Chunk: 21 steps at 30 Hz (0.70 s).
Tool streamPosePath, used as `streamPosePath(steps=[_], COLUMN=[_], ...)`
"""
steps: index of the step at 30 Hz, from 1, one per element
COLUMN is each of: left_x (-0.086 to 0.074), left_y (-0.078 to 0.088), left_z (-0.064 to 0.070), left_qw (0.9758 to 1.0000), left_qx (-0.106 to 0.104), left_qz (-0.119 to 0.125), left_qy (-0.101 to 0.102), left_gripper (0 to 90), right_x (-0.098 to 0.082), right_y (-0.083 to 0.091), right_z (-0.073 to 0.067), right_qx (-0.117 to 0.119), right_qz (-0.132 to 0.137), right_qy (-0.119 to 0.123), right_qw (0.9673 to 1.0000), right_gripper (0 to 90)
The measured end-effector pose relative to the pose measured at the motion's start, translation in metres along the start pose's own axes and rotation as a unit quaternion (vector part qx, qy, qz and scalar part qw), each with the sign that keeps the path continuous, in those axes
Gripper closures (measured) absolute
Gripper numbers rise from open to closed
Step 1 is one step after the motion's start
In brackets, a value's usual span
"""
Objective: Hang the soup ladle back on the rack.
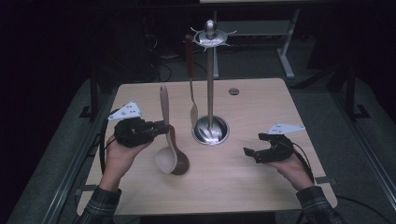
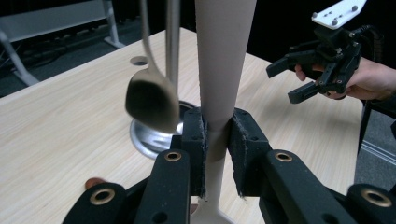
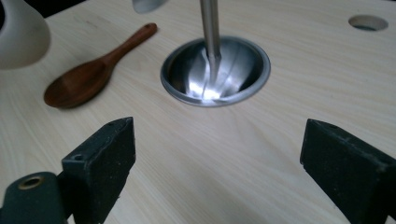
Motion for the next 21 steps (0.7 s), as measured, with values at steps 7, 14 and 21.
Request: streamPosePath(steps=[7,14,21], left_x=[0.008,0.017,0.013], left_y=[-0.017,-0.039,-0.057], left_z=[0.011,0.023,0.029], left_qw=[0.9999,0.9997,0.9997], left_qx=[-0.009,-0.014,-0.008], left_qz=[-0.006,-0.009,-0.016], left_qy=[-0.012,-0.019,-0.014], left_gripper=[77.0,77.0,77.1], right_x=[0.022,0.048,0.084], right_y=[0.006,0.006,0.009], right_z=[-0.009,-0.014,-0.026], right_qx=[0.018,0.025,0.047], right_qz=[0.023,0.058,0.098], right_qy=[0.011,0.008,0.014], right_qw=[0.9995,0.998,0.994], right_gripper=[18.9,33.5,45.0])
Point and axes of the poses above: each handheld gripper's, and its own axes: y roughly backward along the jaws, x roughly out of its top, z roughly to its right, the point moved 3 cm from there along -y, roughly forward along the jaws, and after that the axes turned 8 degrees about y, right-handed, at the moved point
